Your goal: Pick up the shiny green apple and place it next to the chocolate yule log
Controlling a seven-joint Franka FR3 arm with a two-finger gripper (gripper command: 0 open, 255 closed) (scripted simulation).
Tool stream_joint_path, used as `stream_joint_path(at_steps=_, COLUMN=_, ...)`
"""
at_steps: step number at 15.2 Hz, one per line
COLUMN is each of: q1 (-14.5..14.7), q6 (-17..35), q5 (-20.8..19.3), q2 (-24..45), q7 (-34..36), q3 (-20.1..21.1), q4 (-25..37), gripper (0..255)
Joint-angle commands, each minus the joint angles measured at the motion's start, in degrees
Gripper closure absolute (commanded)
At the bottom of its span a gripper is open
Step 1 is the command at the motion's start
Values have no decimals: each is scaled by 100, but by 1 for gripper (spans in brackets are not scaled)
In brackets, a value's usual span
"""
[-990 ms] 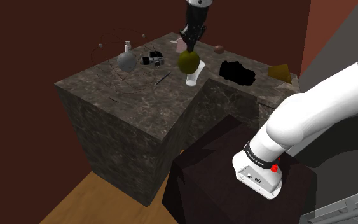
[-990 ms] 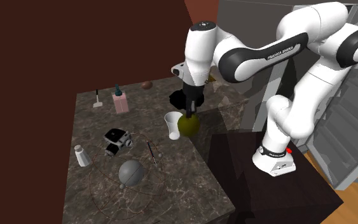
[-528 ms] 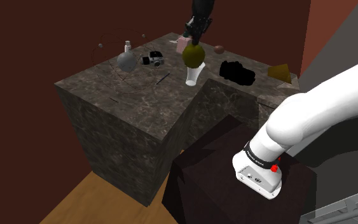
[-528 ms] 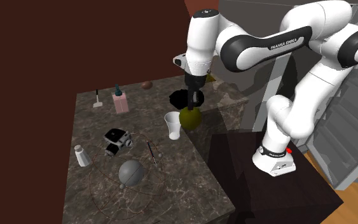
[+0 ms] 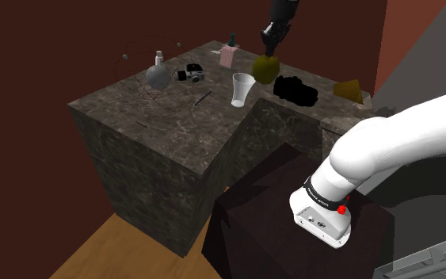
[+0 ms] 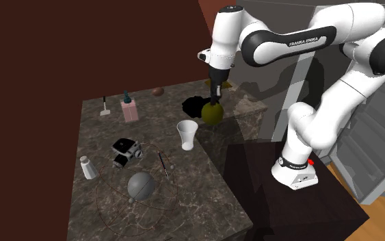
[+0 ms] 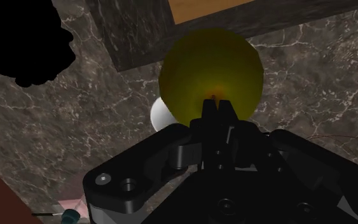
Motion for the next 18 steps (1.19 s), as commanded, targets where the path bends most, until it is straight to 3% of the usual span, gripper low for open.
stream_joint_path(at_steps=1, q1=-101, q6=21, q5=-98, q2=-199, q7=-282, q3=-223, q4=-180, gripper=255)
stream_joint_path(at_steps=9, q1=-509, q6=18, q5=-550, q2=-638, q7=-1349, q3=-1108, q4=-436, gripper=255)
stream_joint_path(at_steps=18, q1=-910, q6=99, q5=-1036, q2=-626, q7=-2604, q3=-2193, q4=-232, gripper=255)
